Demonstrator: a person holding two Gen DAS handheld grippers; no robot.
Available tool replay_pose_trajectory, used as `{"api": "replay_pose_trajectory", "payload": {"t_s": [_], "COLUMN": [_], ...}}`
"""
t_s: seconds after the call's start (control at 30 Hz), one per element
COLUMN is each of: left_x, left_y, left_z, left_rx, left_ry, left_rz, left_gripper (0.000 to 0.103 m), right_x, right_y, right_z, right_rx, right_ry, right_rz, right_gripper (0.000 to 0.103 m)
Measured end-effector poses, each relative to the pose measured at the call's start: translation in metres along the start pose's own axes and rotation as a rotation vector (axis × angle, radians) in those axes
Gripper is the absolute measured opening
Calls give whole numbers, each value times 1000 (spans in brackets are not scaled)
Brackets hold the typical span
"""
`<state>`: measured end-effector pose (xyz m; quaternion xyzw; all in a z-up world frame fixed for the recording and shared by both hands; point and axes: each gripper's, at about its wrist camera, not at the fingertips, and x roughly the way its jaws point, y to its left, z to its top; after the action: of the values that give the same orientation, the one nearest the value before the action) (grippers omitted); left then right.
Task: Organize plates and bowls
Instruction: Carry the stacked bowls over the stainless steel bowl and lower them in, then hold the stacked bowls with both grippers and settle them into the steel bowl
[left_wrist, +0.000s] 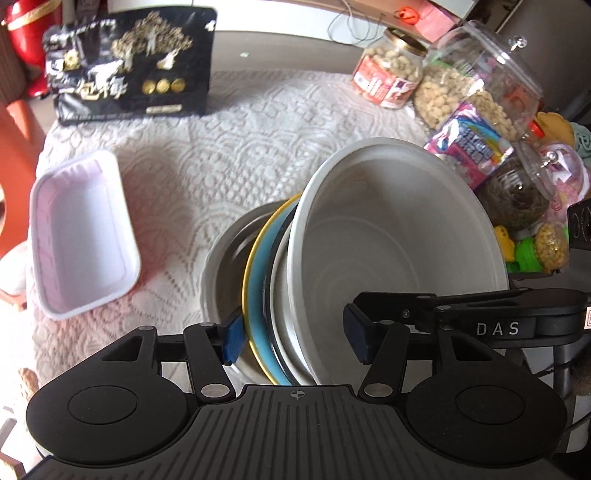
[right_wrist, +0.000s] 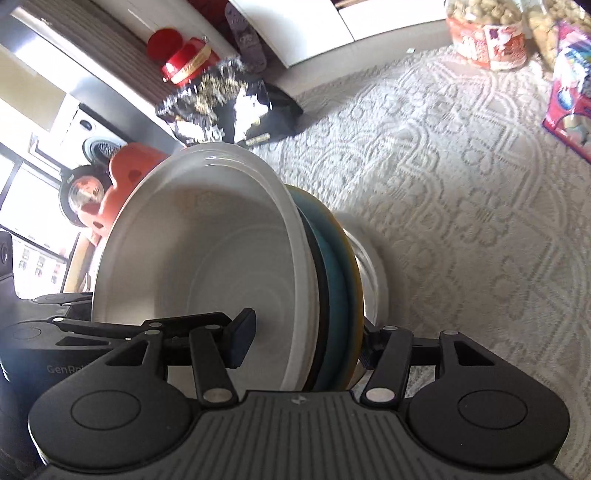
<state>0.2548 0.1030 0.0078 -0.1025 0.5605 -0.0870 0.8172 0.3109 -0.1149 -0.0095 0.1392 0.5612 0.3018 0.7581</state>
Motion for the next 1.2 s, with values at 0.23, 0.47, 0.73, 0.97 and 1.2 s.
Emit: {"api": "replay_pose_trajectory", "payload": {"t_s": [0.23, 0.47, 0.73, 0.97, 1.2], "left_x": [14, 4, -2, -11, -9], "left_y": [19, 20, 24, 26, 32], "left_z": [-10, -12, -18, -23, -30], "left_rx": [14, 44, 43, 16, 5], "left_ry": [-16, -97, -116, -153, -204], "left_rz": [8, -13, -20, -9, 6], "left_gripper": [59, 40, 36, 38, 45], "right_x": [32, 39, 13, -28, -12], "right_y": [6, 6, 31, 52, 47], "right_z": [-1, 8, 17, 2, -18], "right_rx": [9, -13, -116, -225, -257], "right_ry": [84, 96, 40, -170, -221], "right_rz": [-43, -114, -285, -360, -429], "right_gripper": [57, 57, 57, 57, 57]}}
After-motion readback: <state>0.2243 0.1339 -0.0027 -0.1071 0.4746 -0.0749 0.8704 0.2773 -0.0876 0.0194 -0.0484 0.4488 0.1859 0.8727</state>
